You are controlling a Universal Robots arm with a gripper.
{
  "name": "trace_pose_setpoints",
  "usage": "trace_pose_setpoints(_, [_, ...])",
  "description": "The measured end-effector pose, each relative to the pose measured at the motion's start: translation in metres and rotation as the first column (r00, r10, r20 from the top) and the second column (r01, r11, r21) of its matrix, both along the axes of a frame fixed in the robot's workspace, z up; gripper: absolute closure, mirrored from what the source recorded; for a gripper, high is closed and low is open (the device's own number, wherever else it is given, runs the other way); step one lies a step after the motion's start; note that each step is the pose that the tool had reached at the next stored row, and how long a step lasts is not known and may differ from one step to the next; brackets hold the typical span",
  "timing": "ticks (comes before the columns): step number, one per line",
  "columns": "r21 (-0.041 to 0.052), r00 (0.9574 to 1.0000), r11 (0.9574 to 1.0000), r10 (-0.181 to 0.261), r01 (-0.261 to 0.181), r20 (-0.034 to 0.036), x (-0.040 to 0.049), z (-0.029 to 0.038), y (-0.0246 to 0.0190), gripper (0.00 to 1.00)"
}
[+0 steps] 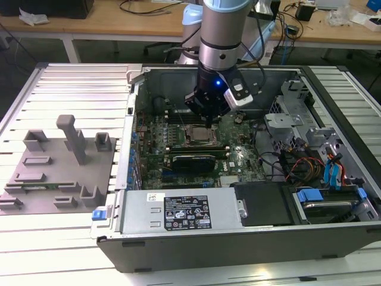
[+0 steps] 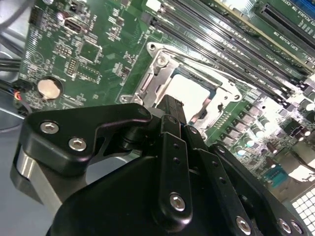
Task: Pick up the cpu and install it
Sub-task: 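Close the cpu cover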
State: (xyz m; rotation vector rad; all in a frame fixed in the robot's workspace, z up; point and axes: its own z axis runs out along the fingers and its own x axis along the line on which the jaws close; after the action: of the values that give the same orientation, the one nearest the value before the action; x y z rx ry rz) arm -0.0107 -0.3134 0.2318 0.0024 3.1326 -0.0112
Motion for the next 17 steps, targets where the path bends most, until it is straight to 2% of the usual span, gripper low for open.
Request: trace_pose_setpoints(17, [0.0000, 0.9992, 0.9992, 0.040, -0.040, 0.0000, -0.0253, -0.0057, 0.0000, 0.89])
